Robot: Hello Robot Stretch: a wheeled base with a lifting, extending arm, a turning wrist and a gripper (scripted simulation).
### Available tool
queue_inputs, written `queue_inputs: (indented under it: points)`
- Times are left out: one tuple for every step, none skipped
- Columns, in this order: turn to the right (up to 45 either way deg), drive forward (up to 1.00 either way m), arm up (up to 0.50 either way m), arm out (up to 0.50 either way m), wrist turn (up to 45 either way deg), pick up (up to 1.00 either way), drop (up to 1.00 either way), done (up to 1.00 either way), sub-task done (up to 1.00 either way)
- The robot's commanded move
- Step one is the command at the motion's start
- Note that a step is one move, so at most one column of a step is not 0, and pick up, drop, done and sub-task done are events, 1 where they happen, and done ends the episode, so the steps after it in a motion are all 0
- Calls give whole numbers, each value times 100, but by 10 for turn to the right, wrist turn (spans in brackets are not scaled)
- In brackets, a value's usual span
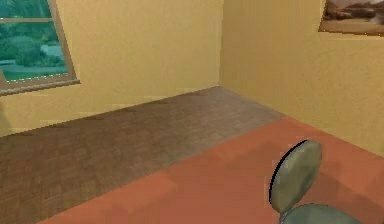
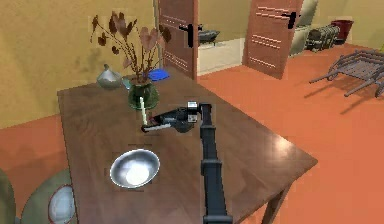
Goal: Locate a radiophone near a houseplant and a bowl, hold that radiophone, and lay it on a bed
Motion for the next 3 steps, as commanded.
queue_inputs:
  points:
    - [0, 0, 24, 0, 0, 0, 0, 0, 0]
    - [0, 0, 0, 0, -450, 0, 0, 0, 0]
    - [0, 0, 0, 0, -390, 0, 0, 0, 0]
